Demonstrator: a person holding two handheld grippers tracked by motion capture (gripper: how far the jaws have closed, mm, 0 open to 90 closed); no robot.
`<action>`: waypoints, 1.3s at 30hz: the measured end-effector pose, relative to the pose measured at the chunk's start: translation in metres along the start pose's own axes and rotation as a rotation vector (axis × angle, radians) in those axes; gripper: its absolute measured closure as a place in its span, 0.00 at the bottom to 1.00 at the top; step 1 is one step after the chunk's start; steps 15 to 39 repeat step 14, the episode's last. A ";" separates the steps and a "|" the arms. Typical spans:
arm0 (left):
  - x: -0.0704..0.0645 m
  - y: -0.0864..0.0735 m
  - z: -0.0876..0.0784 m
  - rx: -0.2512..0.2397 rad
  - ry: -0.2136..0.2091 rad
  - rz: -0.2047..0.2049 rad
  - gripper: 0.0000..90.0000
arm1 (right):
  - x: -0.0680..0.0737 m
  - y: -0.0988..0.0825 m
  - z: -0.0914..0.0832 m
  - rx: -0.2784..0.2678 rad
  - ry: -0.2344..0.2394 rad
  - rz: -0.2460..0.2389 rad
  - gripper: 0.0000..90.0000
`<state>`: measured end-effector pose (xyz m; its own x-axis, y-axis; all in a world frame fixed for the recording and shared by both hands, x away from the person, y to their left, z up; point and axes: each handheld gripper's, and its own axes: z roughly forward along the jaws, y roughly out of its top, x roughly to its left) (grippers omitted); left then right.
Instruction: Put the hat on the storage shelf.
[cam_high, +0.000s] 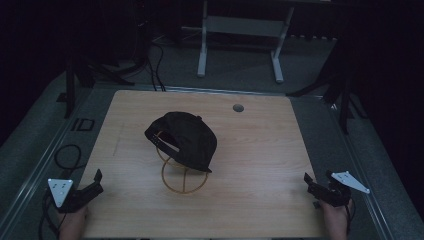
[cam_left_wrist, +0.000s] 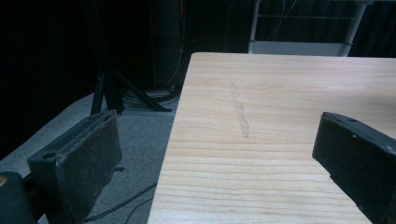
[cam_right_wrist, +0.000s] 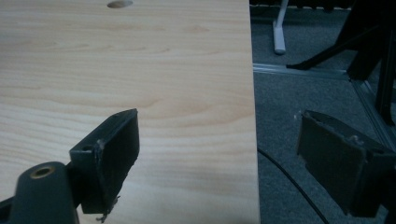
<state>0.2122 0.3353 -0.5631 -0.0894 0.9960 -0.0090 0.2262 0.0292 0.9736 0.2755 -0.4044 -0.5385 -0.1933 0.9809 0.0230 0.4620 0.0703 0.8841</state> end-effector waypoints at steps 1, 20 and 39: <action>0.000 0.000 0.000 0.001 0.000 0.002 0.02 | 0.000 -0.002 0.000 0.000 -0.002 0.001 0.15; 0.000 0.000 0.000 0.002 0.001 0.009 0.02 | 0.000 -0.014 0.000 -0.026 -0.033 0.039 0.15; 0.000 0.000 0.000 0.002 0.001 0.009 0.02 | 0.000 -0.014 0.000 -0.026 -0.033 0.039 0.15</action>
